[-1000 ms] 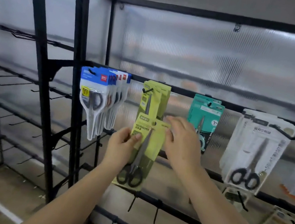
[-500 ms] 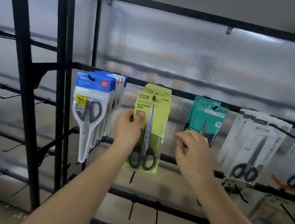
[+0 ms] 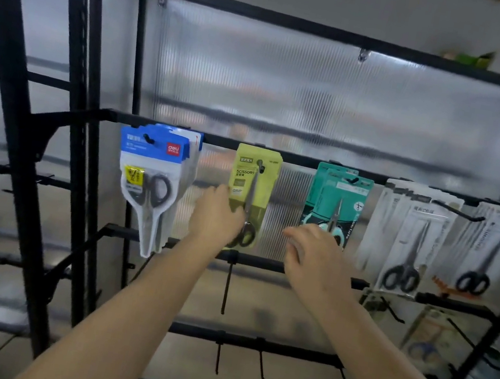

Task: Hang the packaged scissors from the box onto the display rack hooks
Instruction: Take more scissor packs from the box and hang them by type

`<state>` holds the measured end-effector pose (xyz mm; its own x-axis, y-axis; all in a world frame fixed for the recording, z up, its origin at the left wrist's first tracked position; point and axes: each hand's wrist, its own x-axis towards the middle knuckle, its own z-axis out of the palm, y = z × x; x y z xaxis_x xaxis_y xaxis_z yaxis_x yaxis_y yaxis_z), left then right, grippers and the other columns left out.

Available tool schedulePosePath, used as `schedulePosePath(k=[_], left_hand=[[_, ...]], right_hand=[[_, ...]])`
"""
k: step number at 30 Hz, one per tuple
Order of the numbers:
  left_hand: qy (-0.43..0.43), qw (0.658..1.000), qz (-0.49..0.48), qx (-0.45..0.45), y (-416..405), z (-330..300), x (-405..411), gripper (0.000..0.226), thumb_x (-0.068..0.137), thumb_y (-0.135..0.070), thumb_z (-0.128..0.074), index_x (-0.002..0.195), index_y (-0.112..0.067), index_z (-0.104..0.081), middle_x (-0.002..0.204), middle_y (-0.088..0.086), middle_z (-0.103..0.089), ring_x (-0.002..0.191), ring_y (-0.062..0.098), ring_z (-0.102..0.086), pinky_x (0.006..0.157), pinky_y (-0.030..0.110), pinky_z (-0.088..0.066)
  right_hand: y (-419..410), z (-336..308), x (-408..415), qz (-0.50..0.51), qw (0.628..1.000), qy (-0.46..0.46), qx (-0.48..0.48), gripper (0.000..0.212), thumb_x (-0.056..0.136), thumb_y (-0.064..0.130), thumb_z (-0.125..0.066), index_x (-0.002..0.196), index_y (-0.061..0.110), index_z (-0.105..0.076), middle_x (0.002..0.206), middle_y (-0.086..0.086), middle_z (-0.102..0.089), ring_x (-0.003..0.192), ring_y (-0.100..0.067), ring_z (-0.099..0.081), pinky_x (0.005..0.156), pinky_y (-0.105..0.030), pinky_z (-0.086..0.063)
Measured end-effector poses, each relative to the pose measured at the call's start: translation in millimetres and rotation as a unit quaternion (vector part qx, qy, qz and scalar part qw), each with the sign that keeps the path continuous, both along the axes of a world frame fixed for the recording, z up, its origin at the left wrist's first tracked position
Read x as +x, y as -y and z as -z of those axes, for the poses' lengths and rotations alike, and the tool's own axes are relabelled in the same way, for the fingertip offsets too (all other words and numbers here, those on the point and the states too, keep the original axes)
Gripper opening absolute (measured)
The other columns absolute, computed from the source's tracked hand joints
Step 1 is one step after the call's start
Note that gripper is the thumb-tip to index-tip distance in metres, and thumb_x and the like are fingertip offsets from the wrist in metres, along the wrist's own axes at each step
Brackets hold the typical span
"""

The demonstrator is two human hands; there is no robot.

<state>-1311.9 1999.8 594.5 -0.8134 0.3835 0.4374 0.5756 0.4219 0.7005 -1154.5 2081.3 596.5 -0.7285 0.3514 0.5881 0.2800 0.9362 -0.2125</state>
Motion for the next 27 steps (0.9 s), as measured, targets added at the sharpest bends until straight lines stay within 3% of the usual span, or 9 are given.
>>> schedulePosePath(k=[5, 9, 12, 16, 22, 27], left_hand=[[-0.102, 0.993, 0.040, -0.050, 29.2, 17.2, 35.3, 0.028, 0.090, -0.017, -0.057, 0.118, -0.011, -0.059, 0.112, 0.009, -0.061, 0.103, 0.026, -0.058, 0.076, 0.031, -0.042], [-0.111, 0.983, 0.122, -0.084, 44.8, 25.3, 72.5, 0.035, 0.092, -0.016, -0.056, 0.127, -0.013, -0.054, 0.116, 0.009, -0.062, 0.107, 0.025, -0.058, 0.085, 0.031, -0.045], [-0.075, 0.981, 0.136, -0.117, 47.9, 35.2, 103.5, 0.041, 0.094, -0.021, -0.054, 0.135, -0.016, -0.048, 0.124, 0.007, -0.059, 0.112, 0.020, -0.056, 0.091, 0.026, -0.042], [0.007, 0.987, 0.135, -0.083, 52.6, 66.6, 153.6, 0.037, 0.095, -0.021, -0.054, 0.131, -0.016, -0.050, 0.111, -0.001, -0.058, 0.096, 0.008, -0.050, 0.080, 0.016, -0.036], [0.088, 0.976, 0.139, -0.139, 70.8, 146.6, 224.6, 0.035, 0.094, -0.018, -0.054, 0.129, -0.013, -0.053, 0.115, 0.006, -0.061, 0.106, 0.019, -0.057, 0.090, 0.024, -0.042], [0.151, 0.964, 0.121, -0.181, 91.9, 223.1, 245.2, 0.032, 0.094, -0.012, -0.054, 0.126, -0.006, -0.055, 0.109, 0.015, -0.063, 0.103, 0.028, -0.059, 0.090, 0.030, -0.045]], right_hand=[[13.5, 7.4, 4.3, -0.003, 1.000, 0.016, 0.007, 0.032, 0.094, 0.018, -0.046, 0.124, 0.018, -0.057, 0.115, 0.001, -0.056, 0.104, -0.014, -0.049, 0.085, -0.024, -0.039], [15.6, 23.1, 28.3, 0.000, 0.997, 0.078, -0.004, 0.032, 0.093, 0.017, -0.046, 0.122, 0.017, -0.058, 0.114, -0.001, -0.057, 0.104, -0.017, -0.051, 0.084, -0.029, -0.043], [9.9, 32.4, 55.7, 0.008, 0.993, 0.095, -0.074, 0.030, 0.093, 0.018, -0.050, 0.121, 0.018, -0.059, 0.117, -0.001, -0.057, 0.107, -0.018, -0.052, 0.087, -0.030, -0.041], [8.3, 58.6, 101.6, 0.015, 0.983, 0.095, -0.156, 0.029, 0.091, 0.015, -0.051, 0.118, 0.019, -0.060, 0.118, -0.003, -0.058, 0.109, -0.021, -0.054, 0.088, -0.030, -0.041], [13.3, 142.2, 181.5, 0.018, 0.956, 0.186, -0.225, 0.034, 0.092, 0.013, -0.049, 0.125, 0.016, -0.057, 0.124, -0.006, -0.057, 0.113, -0.022, -0.052, 0.087, -0.023, -0.038], [15.8, 219.7, 214.2, 0.050, 0.933, 0.243, -0.259, 0.027, 0.089, 0.013, -0.050, 0.112, 0.015, -0.064, 0.117, -0.009, -0.062, 0.104, -0.026, -0.057, 0.085, -0.032, -0.049]])
